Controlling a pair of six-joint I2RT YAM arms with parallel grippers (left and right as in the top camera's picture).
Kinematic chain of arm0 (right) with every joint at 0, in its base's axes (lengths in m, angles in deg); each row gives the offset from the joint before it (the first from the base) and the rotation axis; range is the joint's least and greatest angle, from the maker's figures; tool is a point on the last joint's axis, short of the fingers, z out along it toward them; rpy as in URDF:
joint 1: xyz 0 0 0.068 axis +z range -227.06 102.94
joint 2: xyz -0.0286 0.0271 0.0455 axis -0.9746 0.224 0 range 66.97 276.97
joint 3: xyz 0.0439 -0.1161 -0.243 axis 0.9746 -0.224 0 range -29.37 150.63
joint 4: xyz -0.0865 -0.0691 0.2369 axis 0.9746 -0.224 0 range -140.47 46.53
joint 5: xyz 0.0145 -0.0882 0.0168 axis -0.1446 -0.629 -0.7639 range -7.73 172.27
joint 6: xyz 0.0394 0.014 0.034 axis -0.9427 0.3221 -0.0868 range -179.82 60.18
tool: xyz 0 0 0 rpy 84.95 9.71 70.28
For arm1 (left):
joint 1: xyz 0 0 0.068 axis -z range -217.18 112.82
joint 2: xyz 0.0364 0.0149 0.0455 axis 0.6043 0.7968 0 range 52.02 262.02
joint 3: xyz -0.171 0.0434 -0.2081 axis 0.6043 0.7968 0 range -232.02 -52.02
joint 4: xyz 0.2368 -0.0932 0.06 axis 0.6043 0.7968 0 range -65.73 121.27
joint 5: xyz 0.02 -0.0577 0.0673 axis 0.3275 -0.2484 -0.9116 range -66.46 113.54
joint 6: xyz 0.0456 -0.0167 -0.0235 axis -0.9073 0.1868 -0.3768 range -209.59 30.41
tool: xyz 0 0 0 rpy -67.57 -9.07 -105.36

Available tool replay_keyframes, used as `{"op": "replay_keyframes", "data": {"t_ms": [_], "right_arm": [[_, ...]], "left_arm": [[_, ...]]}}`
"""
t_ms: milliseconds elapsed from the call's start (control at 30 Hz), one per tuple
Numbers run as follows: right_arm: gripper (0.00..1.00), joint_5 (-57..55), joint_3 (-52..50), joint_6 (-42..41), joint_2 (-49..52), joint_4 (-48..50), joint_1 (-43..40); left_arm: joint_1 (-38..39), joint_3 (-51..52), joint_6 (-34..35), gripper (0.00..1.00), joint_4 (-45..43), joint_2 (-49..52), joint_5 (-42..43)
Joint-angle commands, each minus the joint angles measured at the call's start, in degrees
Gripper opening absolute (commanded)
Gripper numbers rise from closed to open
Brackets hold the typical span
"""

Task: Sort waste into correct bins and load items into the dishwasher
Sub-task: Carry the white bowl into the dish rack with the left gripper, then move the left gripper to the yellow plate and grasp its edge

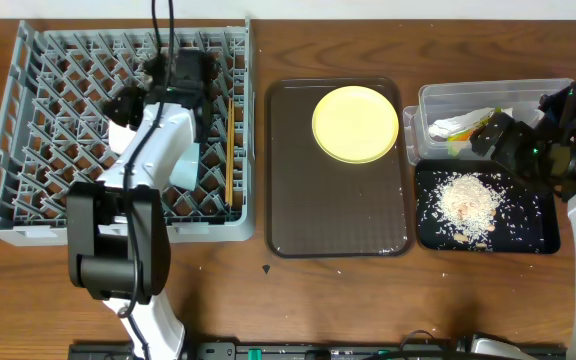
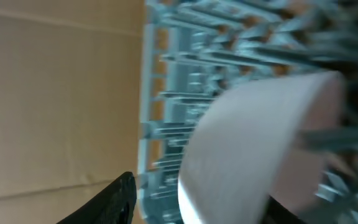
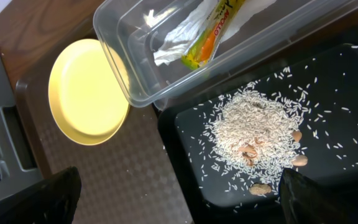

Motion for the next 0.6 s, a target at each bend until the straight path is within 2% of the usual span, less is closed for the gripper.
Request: {"op": "replay_keyframes", "data": {"t_ms": [0, 167, 300, 400, 567], "right_arm": [[0.99, 0.07, 0.57, -0.17, 0.28, -0.04, -0.22], [0.99, 0.07, 0.57, -0.17, 0.28, -0.02, -0.22], [0.99, 0.07, 0.57, -0.17, 0.28, -0.04, -0.22], [0.99, 0.07, 0.57, -0.17, 0.28, -0.04, -0.22], [0.99, 0.09, 0.57, -0.17, 0.28, -0.02, -0.22]], "left_arm": [[1.36, 0.2, 1.75, 0.51, 1.68, -3.56, 12.37], [2.23, 0.2, 2.56, 0.56, 2.91, -11.06, 22.29], [2.49, -0.02, 6.38, 0.57, 4.39, -20.17, 33.07], [2.49, 0.0, 10.05, 0.57, 5.03, -24.63, 46.58], [3.21, 0.0, 17.7, 0.58, 4.79, -24.96, 70.58]]}}
